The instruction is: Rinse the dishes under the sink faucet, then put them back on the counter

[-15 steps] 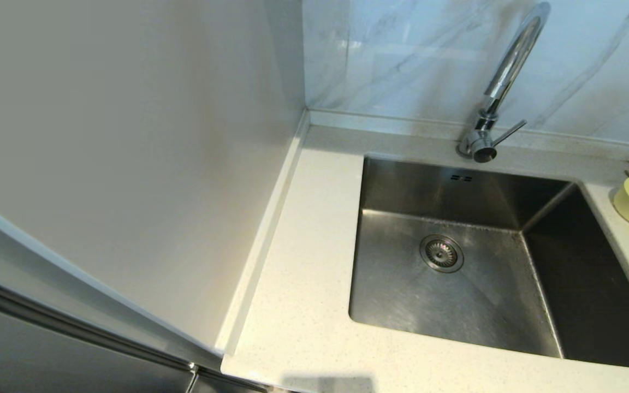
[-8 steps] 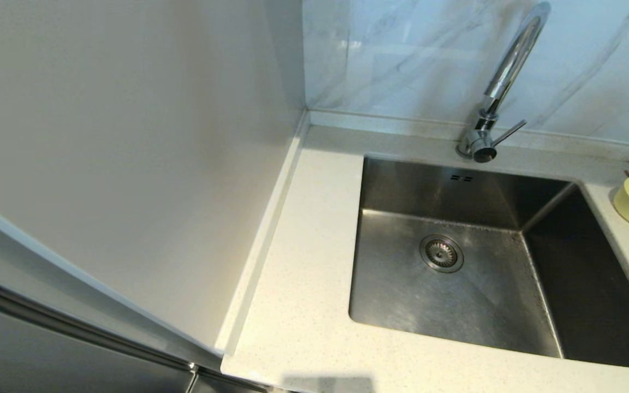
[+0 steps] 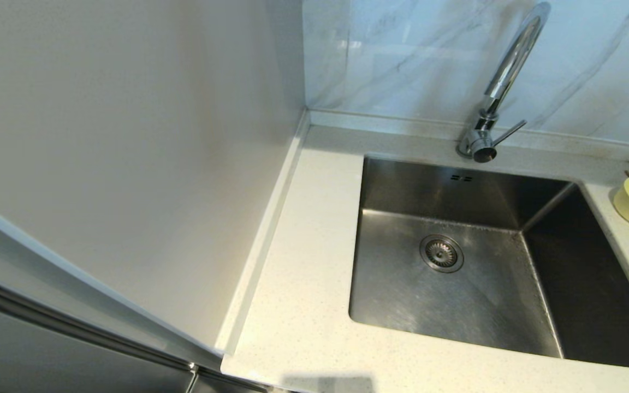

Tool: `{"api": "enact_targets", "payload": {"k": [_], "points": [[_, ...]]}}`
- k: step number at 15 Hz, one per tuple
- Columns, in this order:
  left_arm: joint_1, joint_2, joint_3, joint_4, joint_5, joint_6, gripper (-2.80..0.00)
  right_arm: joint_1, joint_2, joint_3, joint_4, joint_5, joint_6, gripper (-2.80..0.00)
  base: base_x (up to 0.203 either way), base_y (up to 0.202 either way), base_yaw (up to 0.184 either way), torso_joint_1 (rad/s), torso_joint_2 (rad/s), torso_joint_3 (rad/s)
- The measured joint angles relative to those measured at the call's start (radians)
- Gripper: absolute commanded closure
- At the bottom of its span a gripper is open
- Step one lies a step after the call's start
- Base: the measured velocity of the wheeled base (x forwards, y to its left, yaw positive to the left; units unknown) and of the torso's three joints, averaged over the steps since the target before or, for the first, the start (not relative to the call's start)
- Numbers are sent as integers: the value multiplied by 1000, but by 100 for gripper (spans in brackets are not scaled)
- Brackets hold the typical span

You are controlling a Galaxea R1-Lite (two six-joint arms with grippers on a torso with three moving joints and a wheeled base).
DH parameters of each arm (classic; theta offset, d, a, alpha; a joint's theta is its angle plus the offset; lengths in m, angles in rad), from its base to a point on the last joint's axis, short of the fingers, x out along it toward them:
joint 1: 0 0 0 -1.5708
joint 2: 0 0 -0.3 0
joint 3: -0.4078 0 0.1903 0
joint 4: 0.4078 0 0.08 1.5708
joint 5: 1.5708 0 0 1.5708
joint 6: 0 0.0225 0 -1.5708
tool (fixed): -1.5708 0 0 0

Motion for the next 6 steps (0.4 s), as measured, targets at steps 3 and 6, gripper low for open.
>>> {"api": "enact_targets", "payload": {"k": [3, 6], "points": [[0, 0, 0, 0, 0, 0, 0, 0, 0, 0, 0, -7, 3, 0, 0, 0, 0, 0, 0, 0], [0, 0, 0, 0, 0, 0, 0, 0, 0, 0, 0, -8, 4, 0, 0, 0, 0, 0, 0, 0]]}}
